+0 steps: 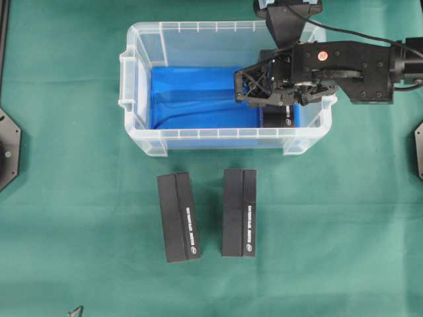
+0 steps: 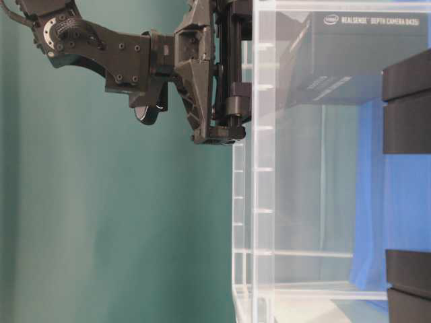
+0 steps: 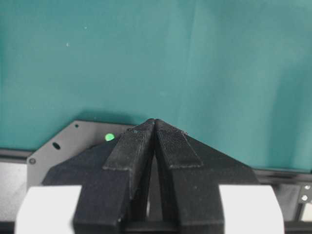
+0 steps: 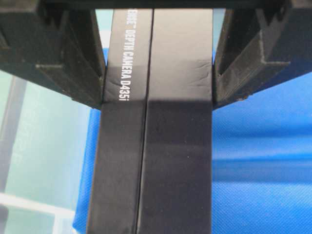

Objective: Take the box out of the case with the right arm.
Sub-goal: 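Lift the held box up out of the bin with the right gripper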

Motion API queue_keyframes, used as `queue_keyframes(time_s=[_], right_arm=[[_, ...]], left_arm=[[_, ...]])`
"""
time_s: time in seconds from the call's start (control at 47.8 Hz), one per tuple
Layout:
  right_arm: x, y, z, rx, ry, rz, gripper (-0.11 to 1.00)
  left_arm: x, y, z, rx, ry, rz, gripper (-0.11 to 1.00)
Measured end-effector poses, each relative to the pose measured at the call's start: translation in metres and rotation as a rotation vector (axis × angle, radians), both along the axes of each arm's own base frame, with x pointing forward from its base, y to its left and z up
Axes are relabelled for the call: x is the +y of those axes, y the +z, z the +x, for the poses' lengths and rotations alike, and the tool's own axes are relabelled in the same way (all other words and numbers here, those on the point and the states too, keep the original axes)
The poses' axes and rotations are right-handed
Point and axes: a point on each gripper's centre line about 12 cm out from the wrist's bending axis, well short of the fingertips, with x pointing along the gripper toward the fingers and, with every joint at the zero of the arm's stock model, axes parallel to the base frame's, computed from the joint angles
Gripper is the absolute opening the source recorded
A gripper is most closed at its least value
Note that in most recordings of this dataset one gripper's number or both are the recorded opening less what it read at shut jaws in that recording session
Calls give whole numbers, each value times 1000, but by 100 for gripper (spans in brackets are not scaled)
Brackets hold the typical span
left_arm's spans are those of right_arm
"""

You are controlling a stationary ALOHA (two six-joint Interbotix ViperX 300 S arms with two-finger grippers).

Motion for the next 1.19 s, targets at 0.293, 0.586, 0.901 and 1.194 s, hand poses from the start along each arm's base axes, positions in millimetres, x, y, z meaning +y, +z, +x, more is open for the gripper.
queue_keyframes(time_s=[0.293, 0.586, 0.901, 1.194], right_arm=[[1, 9, -2, 39, -8, -8, 65], [1, 59, -8, 35, -12, -66, 65], [1, 121, -19, 25, -33, -137, 65], [5, 155, -18, -2, -17, -164, 65]], left_arm=[[0, 0, 0, 0, 0, 0, 0], [0, 0, 0, -2, 0, 0, 0], [0, 0, 0, -2, 0, 0, 0], [0, 0, 0, -3, -1, 0, 0]])
